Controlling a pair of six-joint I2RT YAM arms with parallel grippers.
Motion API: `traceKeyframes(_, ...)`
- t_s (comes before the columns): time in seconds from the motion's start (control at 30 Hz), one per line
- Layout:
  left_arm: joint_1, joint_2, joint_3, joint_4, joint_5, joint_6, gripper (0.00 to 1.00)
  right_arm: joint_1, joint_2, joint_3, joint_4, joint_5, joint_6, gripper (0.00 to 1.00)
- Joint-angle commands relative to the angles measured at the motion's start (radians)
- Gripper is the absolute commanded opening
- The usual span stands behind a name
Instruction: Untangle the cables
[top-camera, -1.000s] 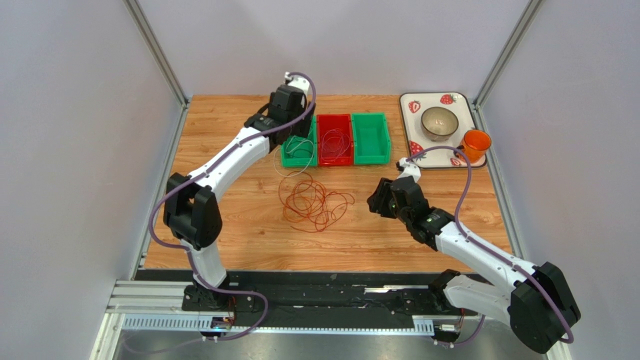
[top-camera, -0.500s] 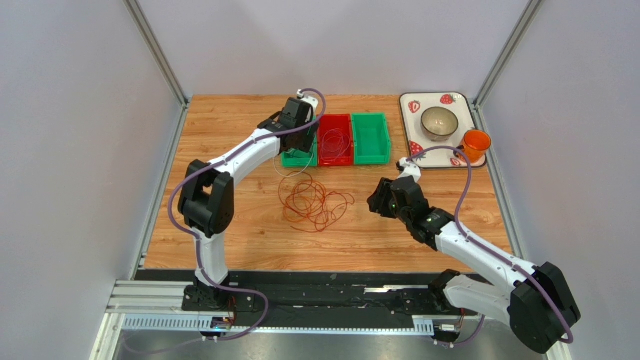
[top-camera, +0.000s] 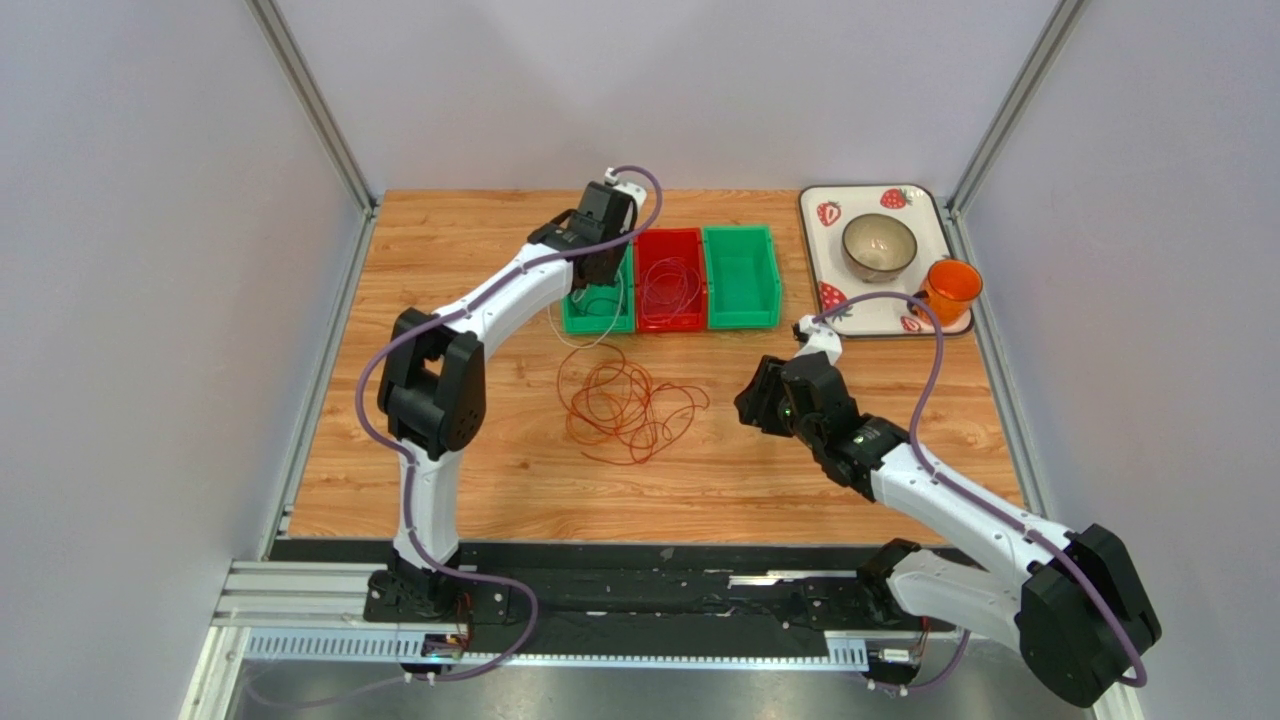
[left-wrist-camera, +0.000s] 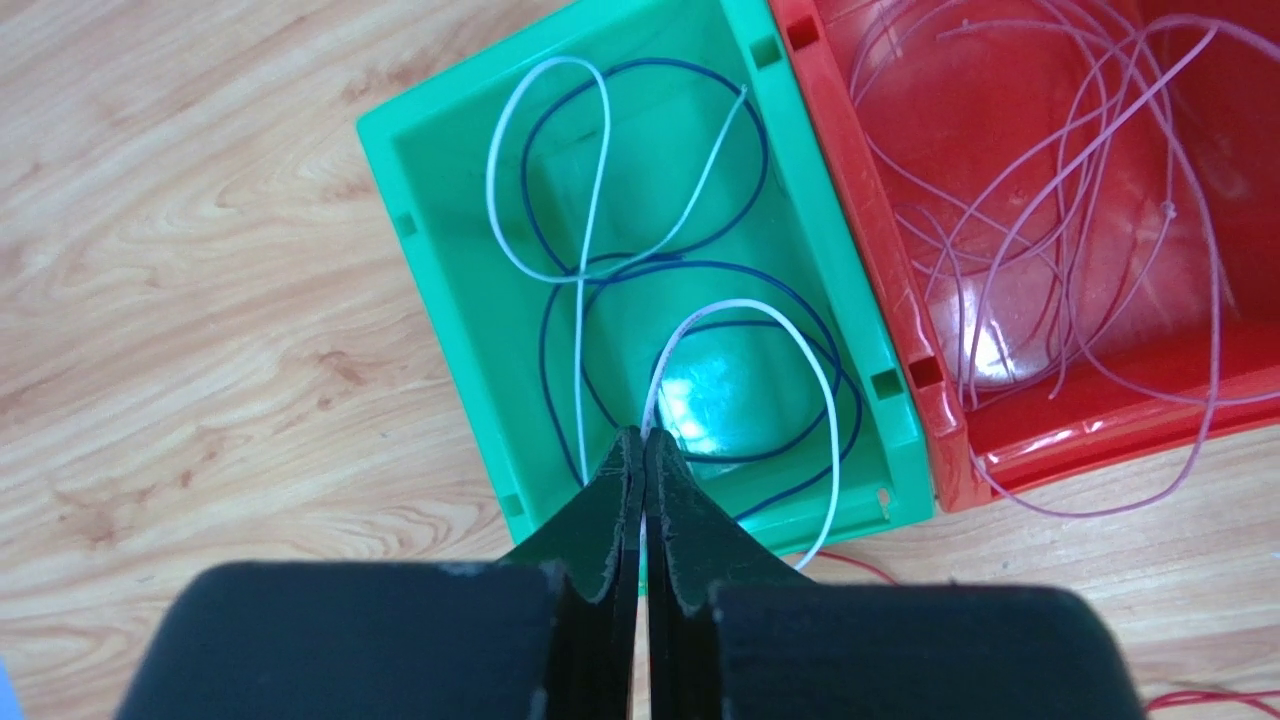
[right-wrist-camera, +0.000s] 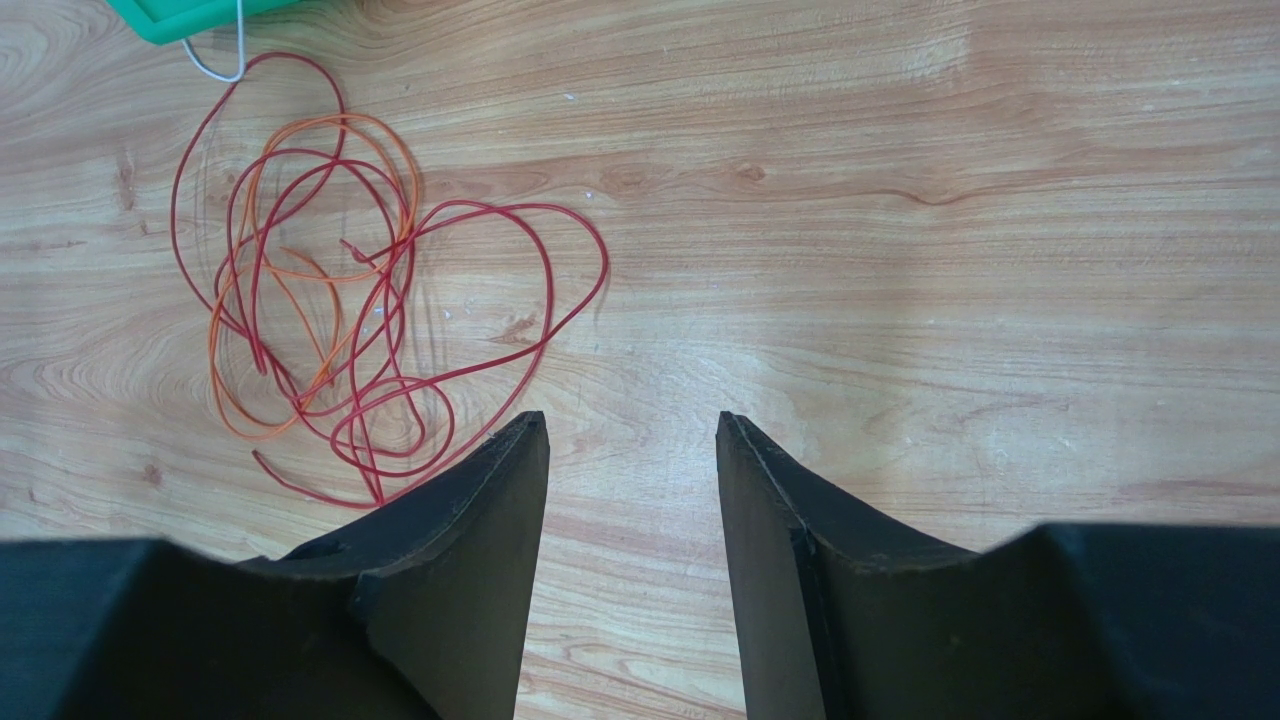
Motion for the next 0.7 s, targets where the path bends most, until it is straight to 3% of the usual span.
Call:
traceKeyframes(0.0, 0.003, -0.001, 0.087, -0.017, -0.034, -0.004, 0.0, -0.003, -0.012, -0.001, 0.039, 0.003, 0.004, 0.49)
traceKeyframes(0.27, 0.02, 0.082, 0.35, -0.181, -0.175, -0.087, 0.0, -0.004, -0.016, -0.003, 0.039, 0.003, 0.002, 0.49)
traceKeyframes(0.4, 0.051, 0.105, 0.474, -0.248, -0.14, -0.164, 0.0, -0.004, -0.016, -0.004, 0.038, 0.003, 0.002, 0.49)
traceKeyframes(0.67, 0.107, 0.085, 0.542, -0.265, -0.062, -0.277, 0.0, -0.006, -0.019, -0.004, 0.038, 0.002, 0.004, 0.49)
